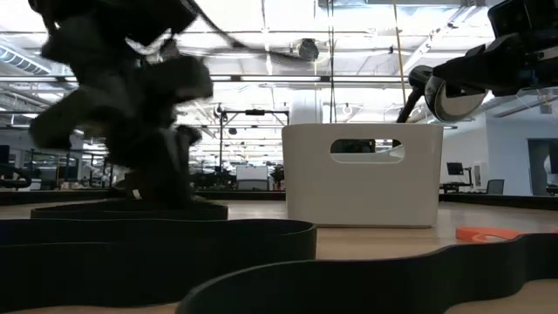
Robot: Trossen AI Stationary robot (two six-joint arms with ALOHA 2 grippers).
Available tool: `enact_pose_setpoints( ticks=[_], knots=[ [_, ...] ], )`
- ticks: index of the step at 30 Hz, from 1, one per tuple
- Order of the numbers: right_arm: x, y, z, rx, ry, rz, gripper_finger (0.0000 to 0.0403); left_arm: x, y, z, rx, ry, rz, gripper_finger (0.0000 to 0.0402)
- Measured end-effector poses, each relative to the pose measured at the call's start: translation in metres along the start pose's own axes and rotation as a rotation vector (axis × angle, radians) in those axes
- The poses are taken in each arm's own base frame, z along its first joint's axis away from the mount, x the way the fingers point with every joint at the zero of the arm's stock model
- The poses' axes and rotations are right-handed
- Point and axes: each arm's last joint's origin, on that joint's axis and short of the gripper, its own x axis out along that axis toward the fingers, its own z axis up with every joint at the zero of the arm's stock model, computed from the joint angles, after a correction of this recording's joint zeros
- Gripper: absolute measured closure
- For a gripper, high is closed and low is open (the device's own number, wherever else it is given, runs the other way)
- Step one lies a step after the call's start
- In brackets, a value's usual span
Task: Pick and place rubber bands into bin
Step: Put the black rubber band into the white bin
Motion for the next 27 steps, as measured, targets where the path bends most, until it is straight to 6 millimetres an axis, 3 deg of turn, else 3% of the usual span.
enact_pose_setpoints(
  ticks=[10, 16, 22, 27],
  knots=[
    [0.0, 0.0, 0.001, -0.001, -0.007, 0.002, 0.0403, -0.065, 0.001, 0.029, 0.113, -0.251, 0.083, 0.0397],
    [0.0, 0.0, 0.001, -0.012, -0.009, 0.001, 0.0403, -0.093, -0.007, 0.035, 0.236, -0.361, 0.027, 0.0398],
    [0.0, 0.0, 0.001, 0.024, -0.013, 0.0, 0.0403, -0.128, -0.017, 0.057, 0.337, -0.71, 0.02, 0.0398],
    [0.0, 0.0, 0.002, 0.052, -0.016, -0.001, 0.0403, -0.149, -0.019, 0.055, 0.35, -0.753, 0.104, 0.0398]
  ],
)
